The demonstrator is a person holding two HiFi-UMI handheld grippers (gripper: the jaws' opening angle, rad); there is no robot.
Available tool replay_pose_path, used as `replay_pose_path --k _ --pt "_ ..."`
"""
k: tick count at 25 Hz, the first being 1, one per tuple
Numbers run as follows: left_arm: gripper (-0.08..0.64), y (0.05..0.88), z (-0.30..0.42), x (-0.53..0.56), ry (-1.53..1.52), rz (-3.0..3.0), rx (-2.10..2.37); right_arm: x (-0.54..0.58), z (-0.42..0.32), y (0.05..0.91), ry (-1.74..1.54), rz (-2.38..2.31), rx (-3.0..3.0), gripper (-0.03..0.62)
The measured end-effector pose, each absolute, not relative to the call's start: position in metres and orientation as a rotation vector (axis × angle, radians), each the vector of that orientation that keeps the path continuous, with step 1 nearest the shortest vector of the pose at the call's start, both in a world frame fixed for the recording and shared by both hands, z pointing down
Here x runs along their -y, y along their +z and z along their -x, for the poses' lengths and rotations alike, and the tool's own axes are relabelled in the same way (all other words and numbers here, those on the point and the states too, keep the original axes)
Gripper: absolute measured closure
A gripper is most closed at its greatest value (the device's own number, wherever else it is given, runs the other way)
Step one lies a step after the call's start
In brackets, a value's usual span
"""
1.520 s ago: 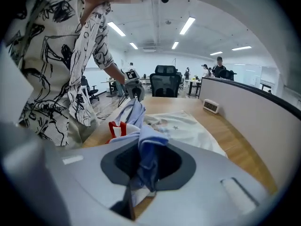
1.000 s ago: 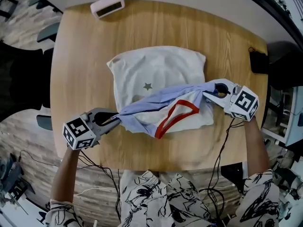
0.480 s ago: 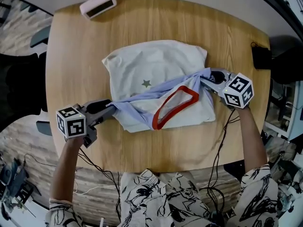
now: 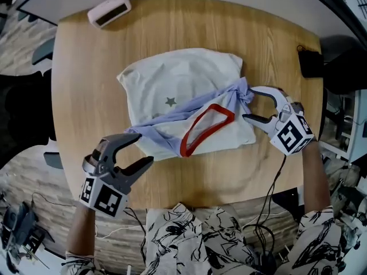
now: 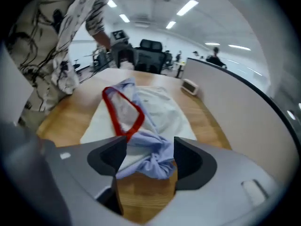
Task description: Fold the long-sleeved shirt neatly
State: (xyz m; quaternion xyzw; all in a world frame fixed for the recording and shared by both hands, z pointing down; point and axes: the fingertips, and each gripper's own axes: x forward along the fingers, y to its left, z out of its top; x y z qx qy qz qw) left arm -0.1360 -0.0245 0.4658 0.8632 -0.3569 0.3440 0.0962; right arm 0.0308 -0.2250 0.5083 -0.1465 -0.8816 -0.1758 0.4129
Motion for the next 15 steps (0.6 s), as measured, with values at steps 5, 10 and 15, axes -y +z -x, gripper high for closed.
replay_pose_path --k 5,10,15 --pt "0.278 0.506 0.064 0.022 1.302 -2.695 0.783 0.189 -0.041 0.535 -0.568 0.563 2.044 0.245" --pt "0.375 0.551 0.057 0.026 1.666 -2.626 0.614 0.198 -0.034 0.549 -0.698 0.641 1.985 0.233" --pt "0.532 0.509 0.070 0.057 1.300 -2.603 0.906 0.195 -0.017 0.550 -0.754 0.744 1.981 0.241"
